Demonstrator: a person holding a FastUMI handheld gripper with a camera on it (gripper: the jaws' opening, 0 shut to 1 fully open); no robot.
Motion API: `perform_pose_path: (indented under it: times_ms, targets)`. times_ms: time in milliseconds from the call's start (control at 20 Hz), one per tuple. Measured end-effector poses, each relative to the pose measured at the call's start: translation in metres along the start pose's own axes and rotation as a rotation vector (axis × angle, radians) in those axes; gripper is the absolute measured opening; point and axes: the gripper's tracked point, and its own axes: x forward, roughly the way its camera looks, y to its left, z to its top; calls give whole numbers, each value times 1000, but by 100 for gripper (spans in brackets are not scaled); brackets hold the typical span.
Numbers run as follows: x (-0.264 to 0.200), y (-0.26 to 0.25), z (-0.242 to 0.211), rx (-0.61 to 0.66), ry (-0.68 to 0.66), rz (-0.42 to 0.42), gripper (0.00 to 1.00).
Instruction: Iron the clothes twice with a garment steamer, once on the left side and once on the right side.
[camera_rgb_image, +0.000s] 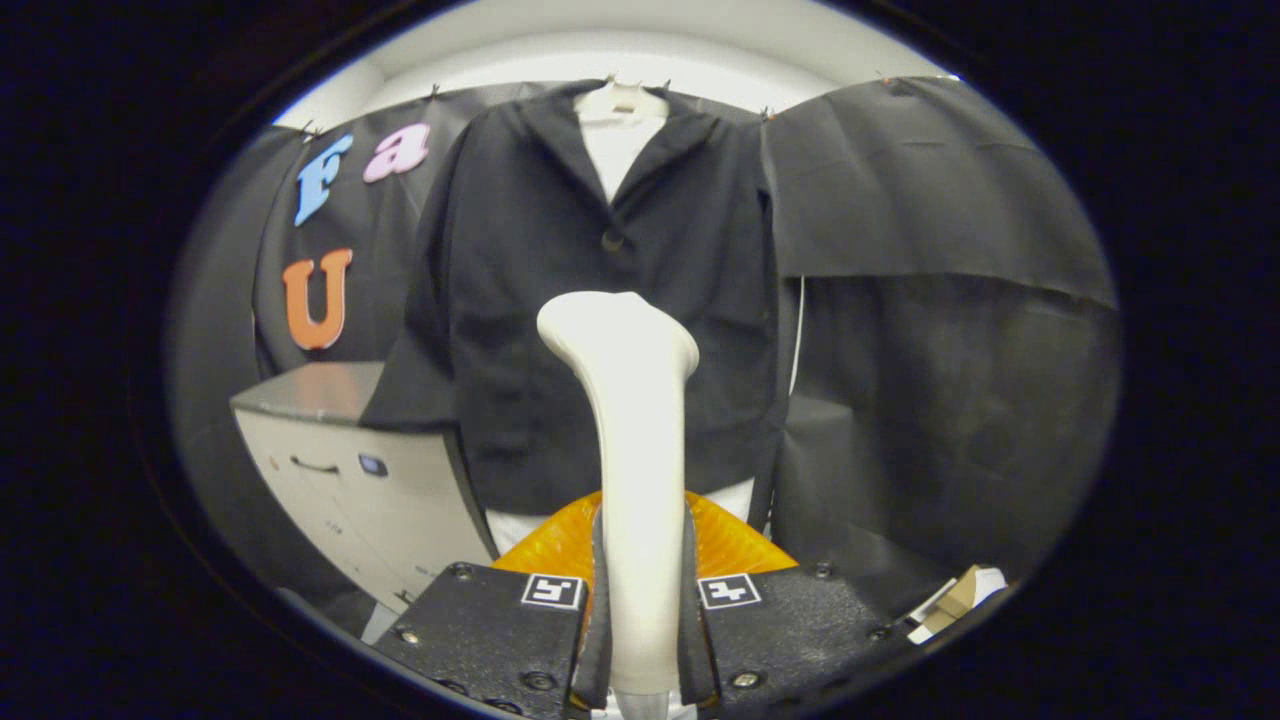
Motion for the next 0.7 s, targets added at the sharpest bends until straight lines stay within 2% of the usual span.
perform_pose_path:
  times_ms: [250,700]
  targets:
    - [12,-35,117,35,-172,42,29]
    - [76,-72,241,84,-321,124,29]
